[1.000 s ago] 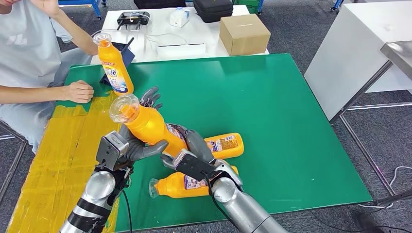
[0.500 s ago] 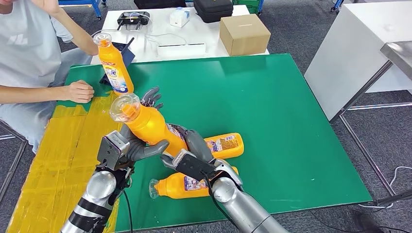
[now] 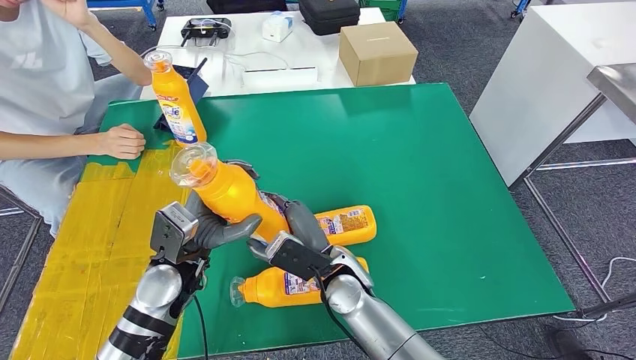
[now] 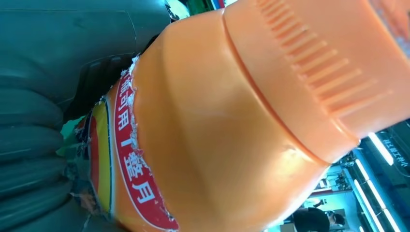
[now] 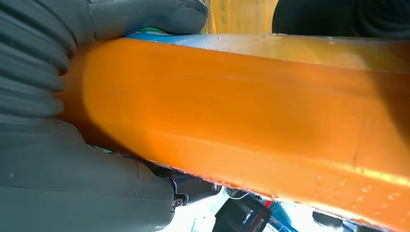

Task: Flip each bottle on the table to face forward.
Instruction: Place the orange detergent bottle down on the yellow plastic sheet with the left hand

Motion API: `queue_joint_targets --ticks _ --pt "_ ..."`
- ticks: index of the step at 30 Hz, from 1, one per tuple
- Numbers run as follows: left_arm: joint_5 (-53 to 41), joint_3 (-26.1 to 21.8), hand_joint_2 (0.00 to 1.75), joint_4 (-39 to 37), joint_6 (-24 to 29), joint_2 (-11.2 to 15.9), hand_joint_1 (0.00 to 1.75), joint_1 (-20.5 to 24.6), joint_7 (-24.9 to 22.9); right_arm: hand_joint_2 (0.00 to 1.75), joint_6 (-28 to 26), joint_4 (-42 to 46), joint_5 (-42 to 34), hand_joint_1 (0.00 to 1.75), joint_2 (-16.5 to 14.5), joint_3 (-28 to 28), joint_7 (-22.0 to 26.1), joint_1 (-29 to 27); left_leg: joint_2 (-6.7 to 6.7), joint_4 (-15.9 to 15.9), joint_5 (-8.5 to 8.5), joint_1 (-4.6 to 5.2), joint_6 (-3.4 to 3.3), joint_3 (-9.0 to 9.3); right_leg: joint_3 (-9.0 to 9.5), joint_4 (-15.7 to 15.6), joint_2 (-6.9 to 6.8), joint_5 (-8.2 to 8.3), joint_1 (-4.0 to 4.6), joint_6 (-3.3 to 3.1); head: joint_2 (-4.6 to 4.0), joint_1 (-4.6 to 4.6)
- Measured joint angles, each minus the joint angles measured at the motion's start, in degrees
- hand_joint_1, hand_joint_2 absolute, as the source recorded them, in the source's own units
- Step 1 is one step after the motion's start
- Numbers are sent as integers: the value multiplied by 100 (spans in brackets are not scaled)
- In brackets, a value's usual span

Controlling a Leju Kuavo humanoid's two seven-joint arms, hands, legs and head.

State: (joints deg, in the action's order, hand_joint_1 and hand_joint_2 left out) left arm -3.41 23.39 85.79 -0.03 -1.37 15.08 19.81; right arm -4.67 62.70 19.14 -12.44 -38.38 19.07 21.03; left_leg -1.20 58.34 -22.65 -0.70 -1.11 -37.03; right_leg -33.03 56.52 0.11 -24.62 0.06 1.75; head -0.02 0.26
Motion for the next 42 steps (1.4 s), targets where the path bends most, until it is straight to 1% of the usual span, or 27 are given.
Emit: queue_joint_targets --ticks 4,5,6,8,9,10,11,13,15,18,20,21,23,25,28,31,33,35,37,42 --pt "4 5 175 -1 39 -23 175 0 10 175 -32 1 -15 175 0 -11 13 -3 0 0 0 0 0 0 -1 0 0 0 0 0 0 0" --pt "4 10 175 -2 43 -28 175 0 10 175 -38 1 -19 159 0 -14 15 -4 0 0 0 0 0 0 -1 0 0 0 0 0 0 0" --pt "4 16 175 -4 47 -31 175 1 10 175 -45 1 -22 119 0 -15 18 -6 0 0 0 0 0 0 -1 0 0 0 0 0 0 0" --pt "4 25 175 -6 66 -34 175 3 11 175 -72 1 -21 32 1 -16 28 -12 0 0 0 0 0 0 -1 0 0 0 0 0 0 0" --pt "-2 28 175 -7 86 -34 175 6 12 175 -103 4 -3 3 6 -20 38 -17 0 0 0 0 0 0 -1 0 0 0 0 0 0 0" --pt "-22 29 175 -7 120 -34 175 10 11 175 -147 16 26 0 15 -25 50 -29 0 0 0 0 0 0 -1 0 0 0 0 0 0 0" --pt "-75 29 175 -6 178 -34 175 13 11 175 -200 42 61 0 27 -31 63 -47 0 0 0 0 0 0 -1 0 0 0 0 0 0 1" --pt "-483 30 175 -2 487 -26 175 25 -9 175 -310 165 104 0 63 -35 88 -108 0 0 0 0 0 -1 -2 0 0 0 0 0 0 1" --pt "-1463 26 175 3 1096 16 175 64 -176 175 -415 407 104 0 118 -20 115 -206 0 0 0 0 0 -1 -3 0 0 0 0 0 0 1" --pt "-3443 -64 175 -3 2024 197 175 194 -736 175 -608 968 121 0 232 97 137 -426 1 0 0 0 0 -1 -4 0 0 0 0 0 0 -1" --pt "-4551 -171 175 -24 2336 333 175 293 -1144 175 -732 1346 163 0 315 210 135 -560 0 0 0 -1 0 -1 -5 0 0 0 0 0 0 -1" --pt "-5004 -221 175 -57 2383 392 175 346 -1351 175 -776 1522 181 0 354 266 133 -617 0 0 0 -2 1 -1 -6 0 0 0 0 0 0 -1" --pt "-5894 -311 175 -189 2341 519 175 481 -1802 175 -848 1893 199 0 421 391 129 -747 -1 0 2 -3 3 -1 -5 0 0 0 1 0 0 1" --pt "-6769 -386 175 -401 2192 654 175 645 -2260 175 -905 2248 204 0 468 519 128 -876 1 0 3 -3 4 -2 -6 0 2 1 1 -1 0 1" --pt "-7695 -445 175 -771 1933 829 175 893 -2753 175 -952 2634 200 0 522 673 127 -990 3 0 3 -3 5 -1 -9 0 6 3 1 -2 0 0" --pt "-8038 -455 175 -1086 1741 945 175 1071 -2950 175 -969 2875 199 0 566 769 126 -1046 1 0 5 -3 5 -2 -8 1 4 2 1 -2 0 1" --pt "-8225 -441 175 -1315 1462 1001 175 1211 -3075 175 -980 2984 200 0 579 808 125 -1069 0 0 5 -3 5 -2 -8 1 3 2 0 -2 0 1" --pt "-8332 -420 175 -1657 1132 1044 175 1398 -3156 175 -986 3087 206 0 587 831 124 -1084 2 0 5 -3 5 -2 -9 1 5 3 0 -2 0 1" --pt "-8383 -388 175 -2060 924 1075 175 1594 -3192 175 -998 3182 261 0 597 842 119 -1092 3 0 5 -3 5 -2 -9 1 7 3 0 -2 0 1" --pt "-8449 -292 175 -3025 828 1107 175 1907 -3246 175 -1053 3293 402 0 622 874 70 -1094 3 0 6 -3 6 -2 -8 3 7 4 0 -2 0 1"
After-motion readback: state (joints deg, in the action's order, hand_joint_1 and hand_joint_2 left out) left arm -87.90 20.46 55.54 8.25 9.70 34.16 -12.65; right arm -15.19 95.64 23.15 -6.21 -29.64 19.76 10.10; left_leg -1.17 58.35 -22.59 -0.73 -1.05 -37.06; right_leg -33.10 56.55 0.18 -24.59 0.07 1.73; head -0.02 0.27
